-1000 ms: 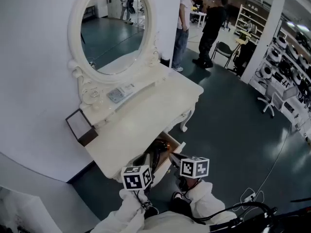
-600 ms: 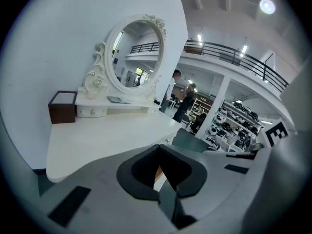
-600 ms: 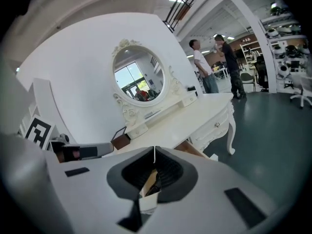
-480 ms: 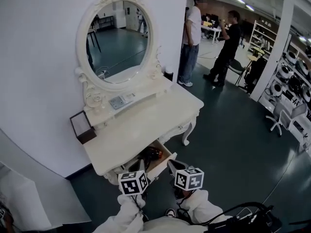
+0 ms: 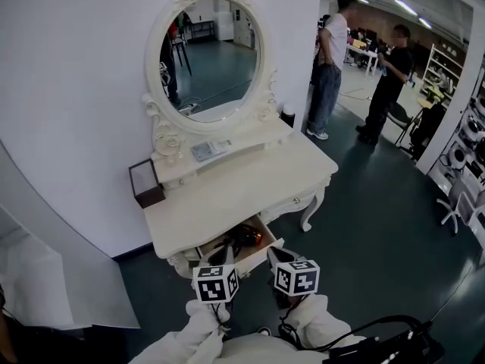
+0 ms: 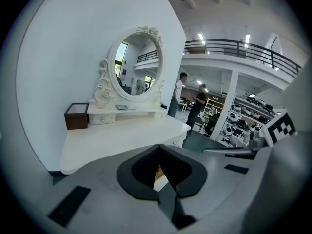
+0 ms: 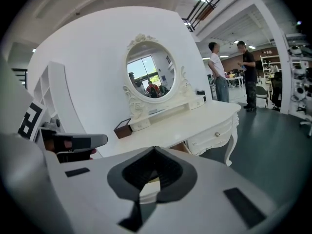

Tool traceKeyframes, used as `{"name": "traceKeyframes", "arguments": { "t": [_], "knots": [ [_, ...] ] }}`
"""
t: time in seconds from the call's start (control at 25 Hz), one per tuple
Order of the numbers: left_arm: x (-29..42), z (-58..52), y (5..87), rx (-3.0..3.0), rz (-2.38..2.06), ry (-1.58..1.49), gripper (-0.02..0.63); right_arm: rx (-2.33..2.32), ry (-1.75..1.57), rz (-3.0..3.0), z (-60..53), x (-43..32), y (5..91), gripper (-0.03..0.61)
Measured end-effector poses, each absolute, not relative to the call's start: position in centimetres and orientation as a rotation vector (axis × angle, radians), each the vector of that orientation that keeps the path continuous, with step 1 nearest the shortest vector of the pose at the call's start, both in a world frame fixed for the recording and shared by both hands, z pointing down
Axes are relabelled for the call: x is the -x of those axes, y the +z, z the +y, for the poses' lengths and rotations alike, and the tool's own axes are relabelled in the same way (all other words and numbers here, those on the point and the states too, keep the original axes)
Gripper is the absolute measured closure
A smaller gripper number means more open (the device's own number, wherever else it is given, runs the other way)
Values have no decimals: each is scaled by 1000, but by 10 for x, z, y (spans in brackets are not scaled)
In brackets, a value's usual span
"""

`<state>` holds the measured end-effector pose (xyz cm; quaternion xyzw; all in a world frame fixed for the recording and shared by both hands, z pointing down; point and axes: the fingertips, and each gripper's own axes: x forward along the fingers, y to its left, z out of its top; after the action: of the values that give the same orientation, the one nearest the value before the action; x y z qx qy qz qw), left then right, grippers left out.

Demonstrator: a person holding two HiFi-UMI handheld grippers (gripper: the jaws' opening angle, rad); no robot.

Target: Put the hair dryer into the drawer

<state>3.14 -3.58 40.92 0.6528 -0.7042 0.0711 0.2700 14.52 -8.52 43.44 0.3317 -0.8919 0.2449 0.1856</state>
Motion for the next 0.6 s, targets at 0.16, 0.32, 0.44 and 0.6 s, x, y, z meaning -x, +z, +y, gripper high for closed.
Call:
{"name": "traceKeyframes", "arguments": {
  "t": [0.16,0.32,0.44,0.6],
  "knots": [
    [-32,-38,406,-1767,-1904,205,606,-916,705,-2521,-89,-136,431,517],
    [-29,-42,403,-1784,-1904,211,606,-904,703,-2522,-88,-127,431,517],
    [-23,-44,405,-1782,-1900,220,606,-905,707,-2524,-88,-120,432,517],
    [-15,-47,405,-1768,-1902,199,606,-932,721,-2524,-95,-117,430,517]
  ]
}}
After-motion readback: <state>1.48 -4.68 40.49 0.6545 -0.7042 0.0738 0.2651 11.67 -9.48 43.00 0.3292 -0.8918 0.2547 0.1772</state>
